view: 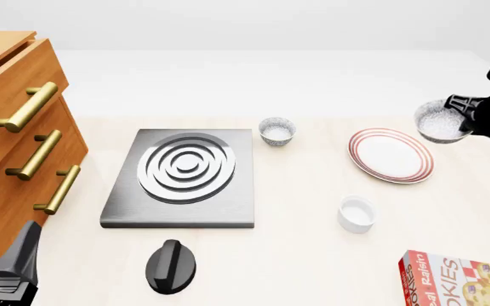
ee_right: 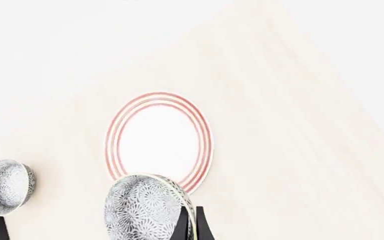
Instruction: Pick the akita bowl next to the cookies box and place it on the plate.
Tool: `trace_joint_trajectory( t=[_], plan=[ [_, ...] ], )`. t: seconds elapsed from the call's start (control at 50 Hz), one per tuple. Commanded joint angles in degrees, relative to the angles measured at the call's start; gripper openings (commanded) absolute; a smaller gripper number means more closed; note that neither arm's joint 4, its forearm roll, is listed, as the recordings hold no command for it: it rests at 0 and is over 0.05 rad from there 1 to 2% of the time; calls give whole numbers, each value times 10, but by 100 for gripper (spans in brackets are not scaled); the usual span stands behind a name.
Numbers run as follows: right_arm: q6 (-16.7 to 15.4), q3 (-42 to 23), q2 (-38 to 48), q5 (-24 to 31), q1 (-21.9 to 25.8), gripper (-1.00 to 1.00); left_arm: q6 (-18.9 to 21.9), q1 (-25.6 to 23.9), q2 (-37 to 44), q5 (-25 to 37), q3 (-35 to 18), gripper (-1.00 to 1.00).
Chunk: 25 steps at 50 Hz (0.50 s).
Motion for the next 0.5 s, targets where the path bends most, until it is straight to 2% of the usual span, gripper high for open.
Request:
trace_joint_trajectory(
  t=[0.02,0.14,0.24,0.26,0.28,0.3,0.36,0.38,0.4,0.42,0.46,0.5],
  plan=[
    [68,23,7,-33,-1,-100,0,0,0,0,0,100],
    [120,48,6,-62,5,-100,0,0,0,0,0,100],
    [142,59,6,-80,8,-100,0,0,0,0,0,100],
    [167,73,5,-93,16,-100,0,0,0,0,0,100],
    [179,81,5,-101,24,-100,0,0,0,0,0,100],
    [174,77,8,-101,15,-100,0,0,0,0,0,100],
    [215,104,9,-132,25,-100,0,0,0,0,0,100],
    [201,95,14,-126,16,-100,0,0,0,0,0,100],
    [201,94,14,-126,16,-100,0,0,0,0,0,100],
    [234,116,12,-151,27,-100,0,0,0,0,0,100],
    [229,112,15,-149,25,-100,0,0,0,0,0,100],
    [255,128,16,-167,40,-100,0,0,0,0,0,100]
  ],
)
